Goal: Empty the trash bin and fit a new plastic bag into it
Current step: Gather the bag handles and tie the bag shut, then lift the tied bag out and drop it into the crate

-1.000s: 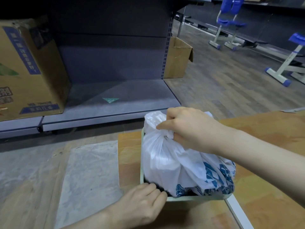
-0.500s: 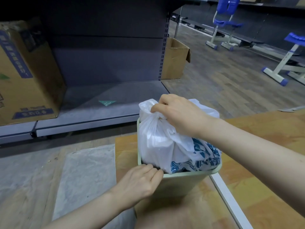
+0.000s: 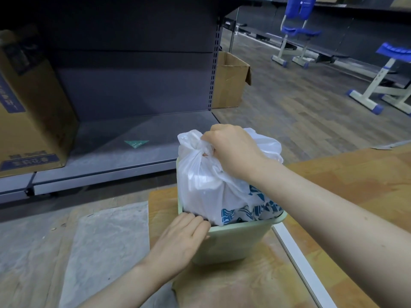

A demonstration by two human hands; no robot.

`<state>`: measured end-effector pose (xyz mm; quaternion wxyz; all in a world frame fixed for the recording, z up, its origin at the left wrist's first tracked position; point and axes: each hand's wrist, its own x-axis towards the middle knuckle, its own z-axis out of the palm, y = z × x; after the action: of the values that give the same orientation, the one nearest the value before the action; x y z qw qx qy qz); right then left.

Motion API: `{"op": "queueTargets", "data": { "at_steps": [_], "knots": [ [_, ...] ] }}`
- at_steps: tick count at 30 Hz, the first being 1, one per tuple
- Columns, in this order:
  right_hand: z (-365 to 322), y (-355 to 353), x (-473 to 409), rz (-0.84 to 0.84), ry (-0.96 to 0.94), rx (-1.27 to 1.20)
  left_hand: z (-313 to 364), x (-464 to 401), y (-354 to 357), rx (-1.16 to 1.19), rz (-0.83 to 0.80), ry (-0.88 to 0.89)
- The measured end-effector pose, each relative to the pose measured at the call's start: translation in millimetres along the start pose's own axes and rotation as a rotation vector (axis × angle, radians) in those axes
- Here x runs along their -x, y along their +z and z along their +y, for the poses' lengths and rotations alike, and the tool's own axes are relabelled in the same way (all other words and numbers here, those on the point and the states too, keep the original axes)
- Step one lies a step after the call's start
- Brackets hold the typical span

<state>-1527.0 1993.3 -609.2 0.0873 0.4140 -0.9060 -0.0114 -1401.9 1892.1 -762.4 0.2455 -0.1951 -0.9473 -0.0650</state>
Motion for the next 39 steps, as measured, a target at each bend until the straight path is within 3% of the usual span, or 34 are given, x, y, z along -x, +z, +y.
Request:
{"op": "queueTargets", "data": {
  "at_steps": [12,23,29,34,39],
  "knots": [
    [8,-7,-2,0.132,0.034,-0.109,-1,1,6,-0.031,0.027,-0.001],
    [15,-83,-1,0.386,0.042,-0.121,-10,-1,2,-0.008,-0.027,0.045],
    [33,-115,-12,0.237,0.053,-0.137,-9,-17,-42,0.054,-0.331,0.101],
    [55,-175,-32,0.017,0.062,-0.133,-14,-48,-120,-0.051,-0.662,0.380],
    [68,-253,-38,-0.086,0.041,-0.167,-15,-85,-219,-0.065,-0.696,0.232]
  ]
}}
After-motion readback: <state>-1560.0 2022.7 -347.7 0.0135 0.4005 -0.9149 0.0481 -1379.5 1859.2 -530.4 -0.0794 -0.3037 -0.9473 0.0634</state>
